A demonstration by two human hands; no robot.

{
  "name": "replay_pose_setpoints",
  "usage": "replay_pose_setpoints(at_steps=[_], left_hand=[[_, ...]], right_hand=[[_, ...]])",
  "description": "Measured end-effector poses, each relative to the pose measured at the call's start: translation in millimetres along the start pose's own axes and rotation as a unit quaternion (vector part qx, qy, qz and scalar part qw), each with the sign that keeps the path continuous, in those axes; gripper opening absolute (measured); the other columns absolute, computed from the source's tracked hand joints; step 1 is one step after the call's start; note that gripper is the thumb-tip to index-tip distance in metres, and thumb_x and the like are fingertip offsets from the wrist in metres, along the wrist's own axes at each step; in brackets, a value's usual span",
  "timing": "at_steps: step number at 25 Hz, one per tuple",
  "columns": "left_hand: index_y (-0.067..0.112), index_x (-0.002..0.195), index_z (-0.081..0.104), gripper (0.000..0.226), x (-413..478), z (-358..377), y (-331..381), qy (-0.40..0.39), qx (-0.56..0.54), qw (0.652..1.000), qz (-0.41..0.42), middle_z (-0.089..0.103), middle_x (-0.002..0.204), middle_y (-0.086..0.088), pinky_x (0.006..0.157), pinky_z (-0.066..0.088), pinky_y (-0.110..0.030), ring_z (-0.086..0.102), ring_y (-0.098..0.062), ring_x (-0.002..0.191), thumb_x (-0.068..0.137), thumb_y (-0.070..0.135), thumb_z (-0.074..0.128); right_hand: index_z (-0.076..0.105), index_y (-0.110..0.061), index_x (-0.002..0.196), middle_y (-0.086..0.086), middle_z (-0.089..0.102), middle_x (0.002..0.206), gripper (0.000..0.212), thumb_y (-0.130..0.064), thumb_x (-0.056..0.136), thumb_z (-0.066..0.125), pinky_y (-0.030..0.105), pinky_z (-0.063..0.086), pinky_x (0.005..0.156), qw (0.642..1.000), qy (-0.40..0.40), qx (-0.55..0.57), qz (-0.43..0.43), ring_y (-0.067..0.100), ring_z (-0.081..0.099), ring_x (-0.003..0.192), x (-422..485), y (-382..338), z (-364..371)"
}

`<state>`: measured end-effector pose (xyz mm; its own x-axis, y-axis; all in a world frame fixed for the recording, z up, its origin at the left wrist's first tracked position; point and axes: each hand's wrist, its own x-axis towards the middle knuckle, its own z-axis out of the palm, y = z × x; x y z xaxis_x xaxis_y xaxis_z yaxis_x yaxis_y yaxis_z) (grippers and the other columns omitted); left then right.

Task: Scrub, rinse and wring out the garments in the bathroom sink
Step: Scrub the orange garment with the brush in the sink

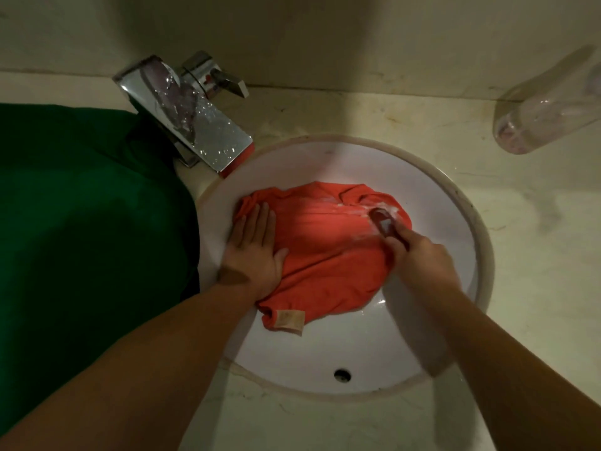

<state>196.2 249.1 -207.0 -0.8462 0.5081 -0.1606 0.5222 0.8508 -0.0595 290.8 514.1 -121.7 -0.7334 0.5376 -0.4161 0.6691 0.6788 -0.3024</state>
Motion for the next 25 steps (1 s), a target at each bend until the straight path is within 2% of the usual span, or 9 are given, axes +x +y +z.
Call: replay_pose_setpoints(at_steps=[2,4,7,12,13,15,18,23,25], left_hand=[[-0.002,0.153,0.035,0.08,-1,-2,4,-0.01,-0.001,1.0,-0.008,0.031,0.161,-0.02,0.122,0.002,-0.042,0.028,-0.032,0.15,0.093,0.05,0.024],[-0.002,0.152,0.037,0.08,0,-2,5,-0.009,-0.011,1.0,-0.006,0.033,0.16,-0.021,0.122,-0.001,-0.042,0.03,-0.032,0.149,0.092,0.05,0.026],[-0.002,0.151,0.038,0.079,1,0,4,0.003,-0.01,1.0,-0.006,0.034,0.16,-0.021,0.122,0.003,-0.043,0.031,-0.033,0.149,0.092,0.049,0.029],[-0.001,0.153,0.036,0.079,-2,2,5,0.014,-0.017,1.0,-0.002,0.033,0.161,-0.02,0.121,0.012,-0.045,0.031,-0.031,0.15,0.092,0.05,0.029],[-0.001,0.153,0.036,0.079,-1,2,5,0.013,-0.019,1.0,-0.004,0.032,0.161,-0.02,0.121,0.013,-0.045,0.031,-0.031,0.15,0.092,0.05,0.029],[-0.001,0.153,0.036,0.079,-1,3,5,0.014,-0.015,1.0,-0.01,0.032,0.161,-0.019,0.121,0.013,-0.045,0.029,-0.031,0.15,0.092,0.05,0.027],[-0.001,0.153,0.036,0.079,0,4,4,0.018,-0.002,1.0,-0.009,0.031,0.161,-0.019,0.121,0.014,-0.045,0.028,-0.03,0.151,0.093,0.05,0.026],[0.0,0.153,0.037,0.078,-3,3,8,0.017,-0.026,1.0,-0.006,0.032,0.161,-0.019,0.121,0.014,-0.044,0.032,-0.031,0.149,0.093,0.049,0.029],[0.001,0.153,0.038,0.077,-2,2,8,0.014,-0.036,0.999,-0.001,0.033,0.16,-0.018,0.121,0.014,-0.044,0.032,-0.031,0.149,0.093,0.049,0.03]], right_hand=[[0.051,-0.038,0.149,0.015,0.064,0.139,0.045,-0.043,0.103,0.052,0.04,0.045,0.103,0.998,0.031,0.04,0.047,0.041,0.059,0.122,0,-4,-1],[0.058,-0.033,0.144,0.007,0.063,0.141,0.041,-0.036,0.102,0.058,0.03,0.041,0.105,0.99,0.028,0.137,-0.013,0.032,0.059,0.127,-7,-49,31],[0.063,-0.034,0.137,0.004,0.069,0.132,0.039,-0.039,0.099,0.062,0.032,0.047,0.105,0.98,-0.008,0.166,-0.106,0.029,0.064,0.121,-24,-84,65],[0.057,-0.042,0.142,0.018,0.066,0.133,0.044,-0.049,0.099,0.059,0.041,0.046,0.101,0.996,0.026,0.054,0.061,0.042,0.06,0.12,4,-4,3],[0.058,-0.038,0.142,0.016,0.066,0.135,0.043,-0.045,0.099,0.06,0.038,0.045,0.103,0.996,0.036,0.07,0.051,0.04,0.06,0.122,3,-13,6],[0.062,-0.03,0.14,0.008,0.067,0.136,0.04,-0.035,0.1,0.062,0.029,0.041,0.106,0.989,0.016,0.124,-0.075,0.032,0.061,0.125,-5,-59,38],[0.056,-0.034,0.144,0.008,0.068,0.133,0.042,-0.04,0.102,0.055,0.037,0.048,0.104,0.98,-0.045,0.092,-0.171,0.034,0.064,0.12,-18,-81,63],[0.047,-0.038,0.151,0.019,0.065,0.133,0.047,-0.045,0.104,0.049,0.045,0.046,0.1,0.998,0.034,0.005,0.053,0.044,0.061,0.118,3,11,-12],[0.05,-0.033,0.15,0.017,0.064,0.136,0.045,-0.037,0.104,0.053,0.039,0.045,0.1,0.995,0.05,0.078,0.022,0.041,0.061,0.121,-8,-30,10]])
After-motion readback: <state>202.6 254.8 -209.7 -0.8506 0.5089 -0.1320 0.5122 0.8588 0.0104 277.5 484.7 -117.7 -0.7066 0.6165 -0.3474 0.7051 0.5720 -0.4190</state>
